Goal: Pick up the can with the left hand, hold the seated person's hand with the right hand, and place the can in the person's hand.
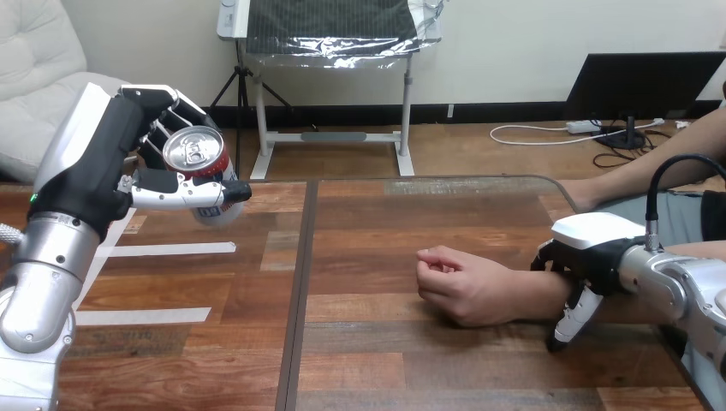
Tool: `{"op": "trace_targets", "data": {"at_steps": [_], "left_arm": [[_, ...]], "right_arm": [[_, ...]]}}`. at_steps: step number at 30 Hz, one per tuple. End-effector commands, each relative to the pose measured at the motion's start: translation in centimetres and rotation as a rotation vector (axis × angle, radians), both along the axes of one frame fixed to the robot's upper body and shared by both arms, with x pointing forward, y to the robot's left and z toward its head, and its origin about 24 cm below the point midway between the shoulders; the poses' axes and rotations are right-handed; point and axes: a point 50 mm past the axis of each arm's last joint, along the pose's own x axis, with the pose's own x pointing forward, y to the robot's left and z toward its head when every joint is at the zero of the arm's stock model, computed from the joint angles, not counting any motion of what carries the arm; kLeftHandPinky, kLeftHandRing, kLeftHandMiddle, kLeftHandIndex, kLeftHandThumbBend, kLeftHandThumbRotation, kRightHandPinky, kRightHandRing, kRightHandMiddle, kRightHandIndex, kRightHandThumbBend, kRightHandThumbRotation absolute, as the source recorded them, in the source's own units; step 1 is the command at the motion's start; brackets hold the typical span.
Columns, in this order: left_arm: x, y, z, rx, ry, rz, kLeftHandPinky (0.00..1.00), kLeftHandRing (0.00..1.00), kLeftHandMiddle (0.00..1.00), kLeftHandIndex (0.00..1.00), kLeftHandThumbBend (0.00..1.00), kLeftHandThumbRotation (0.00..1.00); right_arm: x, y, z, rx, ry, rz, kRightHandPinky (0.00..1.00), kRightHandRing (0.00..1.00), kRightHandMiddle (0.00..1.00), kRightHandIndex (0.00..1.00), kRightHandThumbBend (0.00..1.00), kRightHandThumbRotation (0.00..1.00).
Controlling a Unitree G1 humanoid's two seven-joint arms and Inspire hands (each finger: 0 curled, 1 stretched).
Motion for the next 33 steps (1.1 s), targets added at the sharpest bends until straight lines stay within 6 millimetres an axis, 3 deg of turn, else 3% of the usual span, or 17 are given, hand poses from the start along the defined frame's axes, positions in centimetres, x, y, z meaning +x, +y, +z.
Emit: {"op": "trace_targets", "data": {"at_steps": [1,5,13,33], "left_arm": [[0.2,-0.4,3.3,0.010,-0.130,-0.026,0.28,0.33,0.38,0.42,0.72,0.00],[0.2,-0.4,3.3,0.012,-0.132,-0.027,0.28,0.33,0.38,0.42,0.72,0.00],[0.2,-0.4,3.3,0.007,-0.134,-0.036,0.28,0.33,0.38,0.42,0.72,0.00],[0.2,-0.5,3.2,0.007,-0.131,-0.037,0.28,0.34,0.38,0.42,0.71,0.00]], "right_arm": [[-1.9,0.7,-3.6,-0.002,0.130,0.010,0.42,0.57,0.65,0.78,0.93,0.28],[-2.0,0.9,-3.8,0.007,0.130,0.021,0.39,0.53,0.62,0.77,0.91,0.27],[-2.1,1.5,-3.9,0.015,0.136,0.056,0.49,0.61,0.68,0.75,0.85,0.29],[-2.1,2.2,-4.1,0.051,0.139,0.066,0.47,0.55,0.61,0.67,0.80,0.27]]}}
